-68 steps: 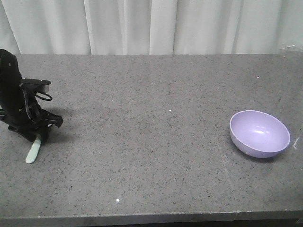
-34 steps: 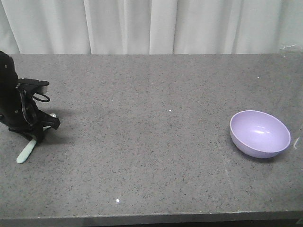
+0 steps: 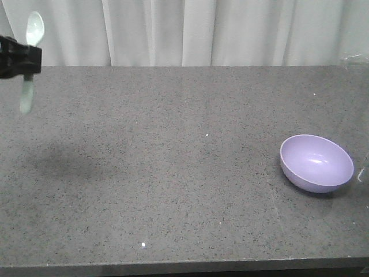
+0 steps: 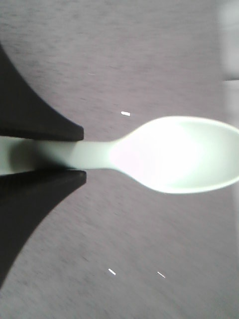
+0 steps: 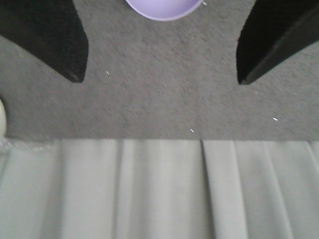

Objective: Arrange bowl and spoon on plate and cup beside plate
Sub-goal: 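Grasp the lilac bowl rim with the right gripper and lift it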

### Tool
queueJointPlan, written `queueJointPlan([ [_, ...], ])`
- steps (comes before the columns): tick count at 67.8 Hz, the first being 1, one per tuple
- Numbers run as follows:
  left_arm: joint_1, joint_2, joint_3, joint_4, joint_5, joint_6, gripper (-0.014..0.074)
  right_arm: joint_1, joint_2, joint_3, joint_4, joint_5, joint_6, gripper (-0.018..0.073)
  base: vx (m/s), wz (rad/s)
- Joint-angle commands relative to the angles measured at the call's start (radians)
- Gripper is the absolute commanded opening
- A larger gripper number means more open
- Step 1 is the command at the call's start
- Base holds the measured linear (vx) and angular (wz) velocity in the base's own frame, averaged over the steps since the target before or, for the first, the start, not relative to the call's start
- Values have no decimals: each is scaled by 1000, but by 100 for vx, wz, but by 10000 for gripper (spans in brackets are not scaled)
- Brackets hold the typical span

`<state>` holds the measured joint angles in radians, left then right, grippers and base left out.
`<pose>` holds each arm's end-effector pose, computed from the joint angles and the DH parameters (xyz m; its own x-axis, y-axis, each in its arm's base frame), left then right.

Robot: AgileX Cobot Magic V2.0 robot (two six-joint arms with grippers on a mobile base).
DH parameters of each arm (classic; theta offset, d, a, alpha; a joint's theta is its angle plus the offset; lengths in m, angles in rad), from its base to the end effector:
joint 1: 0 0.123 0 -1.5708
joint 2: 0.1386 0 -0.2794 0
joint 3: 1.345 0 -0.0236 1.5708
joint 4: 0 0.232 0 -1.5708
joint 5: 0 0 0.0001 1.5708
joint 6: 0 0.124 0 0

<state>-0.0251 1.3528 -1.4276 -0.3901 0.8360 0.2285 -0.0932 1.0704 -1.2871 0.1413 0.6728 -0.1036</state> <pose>0.2977 -0.0425 0.3916 -0.6027 -0.0237 -0.7976 0.2270 0.9532 -0.1998 0.2308 -0.0106 0.4322 -0.3544 0.0403 -0.9342 0.0136 0.9992 0.0380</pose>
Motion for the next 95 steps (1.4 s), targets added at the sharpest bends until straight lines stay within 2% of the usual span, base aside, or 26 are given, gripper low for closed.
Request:
queueJointPlan([
  [1, -2, -95, -27, -81, -111, 38, -8, -89, 80, -92, -8, 60, 9, 580, 0, 0],
  [12, -2, -158, -20, -131, -180, 61, -8, -196, 216, -114, 178, 215, -128, 580, 0, 0],
  [17, -2, -178, 5, -178, -219, 85, -8, -228, 282, -114, 264, 279, -192, 580, 0, 0],
  [21, -2, -190, 31, -230, -245, 116, -8, -246, 331, -114, 296, 296, -213, 580, 0, 0],
  [28, -2, -202, 81, -314, -276, 177, -8, -254, 397, -114, 292, 298, -219, 580, 0, 0],
  [33, -2, -203, 106, -341, -282, 208, -8, -254, 434, -114, 292, 299, -234, 580, 0, 0],
  [52, -2, -201, 124, -345, -305, 213, -8, -252, 567, -114, 309, 364, -266, 580, 0, 0],
  [84, -2, -201, 124, -345, -304, 213, -8, -251, 702, -114, 330, 385, -283, 578, 0, 0],
  [90, -2, -201, 124, -345, -302, 213, -8, -251, 710, -114, 329, 397, -282, 551, 0, 0],
  [95, -2, -201, 124, -345, -302, 213, -8, -251, 713, -114, 329, 401, -282, 488, 0, 0],
])
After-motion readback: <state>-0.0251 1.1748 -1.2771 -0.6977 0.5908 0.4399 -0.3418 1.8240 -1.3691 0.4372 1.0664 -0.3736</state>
